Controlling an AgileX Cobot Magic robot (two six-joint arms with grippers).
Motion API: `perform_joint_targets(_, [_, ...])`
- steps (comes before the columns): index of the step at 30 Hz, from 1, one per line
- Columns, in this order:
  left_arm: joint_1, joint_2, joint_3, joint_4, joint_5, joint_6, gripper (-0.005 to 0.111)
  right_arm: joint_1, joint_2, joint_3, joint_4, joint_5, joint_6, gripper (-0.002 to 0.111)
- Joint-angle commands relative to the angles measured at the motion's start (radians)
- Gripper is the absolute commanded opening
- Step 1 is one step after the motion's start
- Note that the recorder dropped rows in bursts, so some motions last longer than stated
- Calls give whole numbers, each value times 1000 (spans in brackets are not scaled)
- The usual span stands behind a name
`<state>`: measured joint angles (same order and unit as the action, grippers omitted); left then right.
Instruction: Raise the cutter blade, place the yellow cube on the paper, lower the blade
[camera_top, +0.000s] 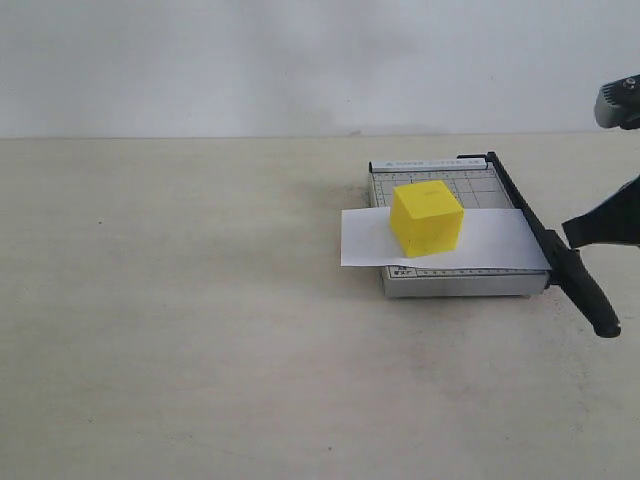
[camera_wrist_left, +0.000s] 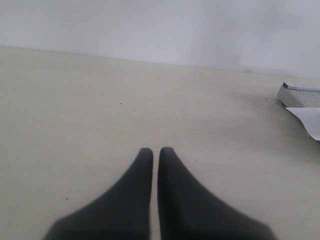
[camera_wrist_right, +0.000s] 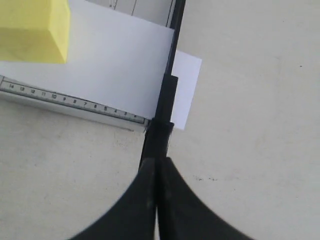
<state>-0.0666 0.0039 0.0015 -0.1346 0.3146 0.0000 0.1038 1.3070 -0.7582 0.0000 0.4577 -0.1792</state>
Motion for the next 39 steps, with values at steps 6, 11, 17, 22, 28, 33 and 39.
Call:
perform_joint_targets(6, [3, -4, -1, -7, -12, 9, 5, -1, 146, -5, -10, 48, -6, 0])
perform_joint_targets(11, [3, -4, -1, -7, -12, 9, 5, -1, 234, 2, -10, 52, -2, 0])
perform_joint_targets(17, [3, -4, -1, -7, -10, 9, 5, -1, 223, 2, -10, 46, 1, 0])
perform_joint_targets(22, [3, -4, -1, -7, -10, 9, 5, -1, 151, -3, -10, 35, 1, 0])
perform_joint_targets(28, [3, -4, -1, -7, -12, 9, 5, -1, 37, -45, -10, 29, 1, 0])
perform_joint_targets(33, [3, -4, -1, -7, -12, 9, 5, -1, -6, -72, -10, 47, 1, 0])
perform_joint_targets(39, [3, -4, -1, -7, -12, 9, 5, -1, 45, -17, -10, 53, 1, 0])
